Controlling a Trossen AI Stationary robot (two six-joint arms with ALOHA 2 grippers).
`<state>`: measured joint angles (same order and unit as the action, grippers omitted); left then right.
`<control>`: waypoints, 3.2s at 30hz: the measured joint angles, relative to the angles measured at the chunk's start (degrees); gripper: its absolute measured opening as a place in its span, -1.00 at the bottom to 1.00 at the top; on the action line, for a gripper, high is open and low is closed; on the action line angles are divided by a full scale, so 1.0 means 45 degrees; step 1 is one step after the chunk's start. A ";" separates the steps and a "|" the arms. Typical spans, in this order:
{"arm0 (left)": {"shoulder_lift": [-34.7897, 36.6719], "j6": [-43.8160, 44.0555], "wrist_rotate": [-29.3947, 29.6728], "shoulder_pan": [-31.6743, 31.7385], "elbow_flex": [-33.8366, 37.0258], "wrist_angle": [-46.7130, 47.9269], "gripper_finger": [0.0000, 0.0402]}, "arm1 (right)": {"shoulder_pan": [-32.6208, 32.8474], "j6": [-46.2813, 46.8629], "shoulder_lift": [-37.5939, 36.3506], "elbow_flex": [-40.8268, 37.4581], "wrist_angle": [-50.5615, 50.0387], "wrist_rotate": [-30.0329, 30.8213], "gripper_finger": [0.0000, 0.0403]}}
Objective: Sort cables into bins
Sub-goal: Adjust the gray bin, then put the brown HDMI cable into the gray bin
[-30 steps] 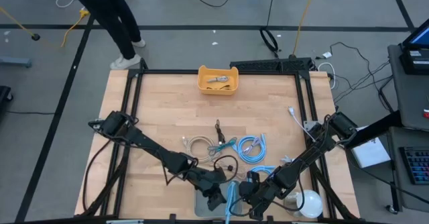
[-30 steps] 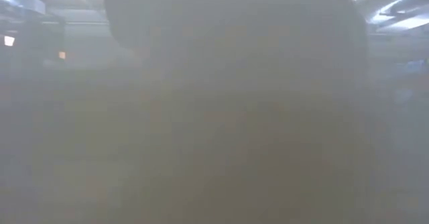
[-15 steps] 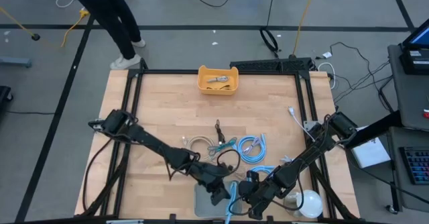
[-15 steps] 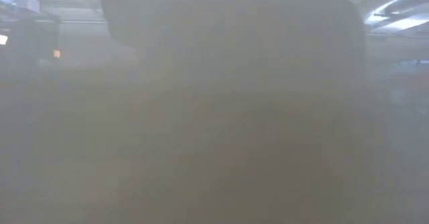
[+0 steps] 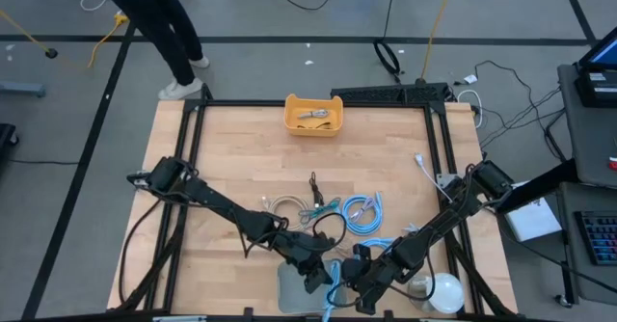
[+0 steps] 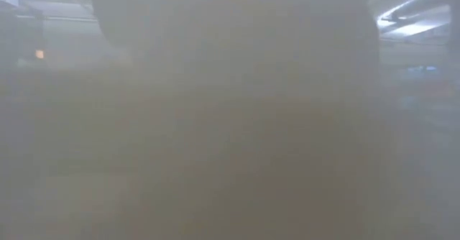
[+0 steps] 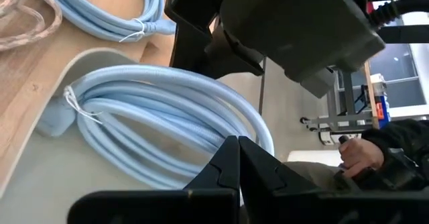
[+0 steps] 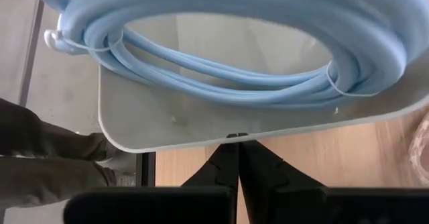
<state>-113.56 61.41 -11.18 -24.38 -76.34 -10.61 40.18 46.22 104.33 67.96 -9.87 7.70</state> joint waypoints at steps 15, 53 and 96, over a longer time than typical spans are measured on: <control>-0.0110 -0.0049 -0.0223 0.0053 -0.0015 0.0000 -1.00 | -0.0272 -0.0145 0.0000 0.0000 0.0423 0.0010 -1.00; 0.4772 -0.3446 0.5198 0.1039 -0.0019 1.2243 -0.47 | -0.0101 -0.2329 -0.4595 0.0865 -0.2648 0.1960 -0.67; 0.1559 -1.2449 0.2074 0.1802 0.0811 1.1964 -0.36 | -0.3155 -0.3730 -0.7639 0.0801 -0.4726 0.4993 -0.45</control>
<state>-106.54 5.39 -1.85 -16.27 -72.69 43.23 25.99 29.43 69.96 71.57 -31.14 30.17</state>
